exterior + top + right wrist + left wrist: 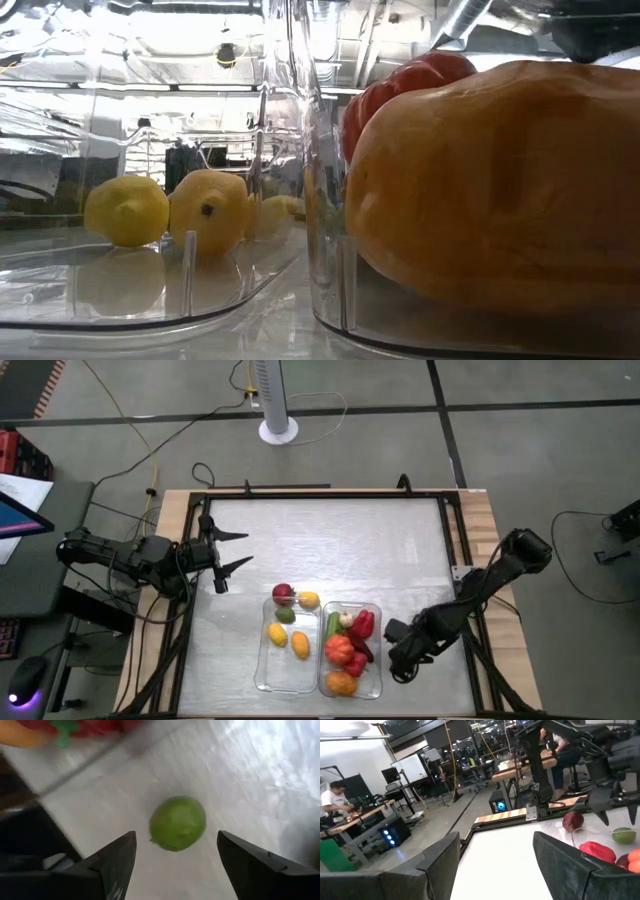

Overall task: Sort produce into baskets
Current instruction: Put the lime into the left transparent bin

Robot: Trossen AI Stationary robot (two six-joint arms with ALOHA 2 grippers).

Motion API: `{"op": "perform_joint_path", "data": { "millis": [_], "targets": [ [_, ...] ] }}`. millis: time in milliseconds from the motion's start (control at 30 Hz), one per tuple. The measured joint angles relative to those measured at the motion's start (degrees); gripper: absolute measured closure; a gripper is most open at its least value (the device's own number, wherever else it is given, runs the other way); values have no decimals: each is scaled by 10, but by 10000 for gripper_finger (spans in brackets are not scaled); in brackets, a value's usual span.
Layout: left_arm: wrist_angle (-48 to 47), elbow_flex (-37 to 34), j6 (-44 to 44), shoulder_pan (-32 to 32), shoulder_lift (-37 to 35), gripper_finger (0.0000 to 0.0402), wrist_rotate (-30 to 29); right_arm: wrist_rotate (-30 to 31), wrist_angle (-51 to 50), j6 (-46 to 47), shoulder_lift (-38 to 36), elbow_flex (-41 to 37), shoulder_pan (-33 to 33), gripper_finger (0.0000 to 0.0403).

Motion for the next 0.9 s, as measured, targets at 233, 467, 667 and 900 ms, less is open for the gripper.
{"op": "perform_joint_path", "data": {
  "millis": [233, 467, 667, 900],
  "targets": [
    [0, 0, 10, 0, 0, 162, -18, -21, 1, -39, 76, 10, 7, 101],
    [-5, 0, 10, 0, 0, 162, -20, -23, -9, -64, 114, 18, 3, 101],
    [-9, 0, 10, 0, 0, 162, -19, -13, -18, -78, 113, 17, -3, 105],
    [-11, 0, 10, 0, 0, 162, -19, -7, -19, -93, 115, 17, -3, 150]
  ]
}}
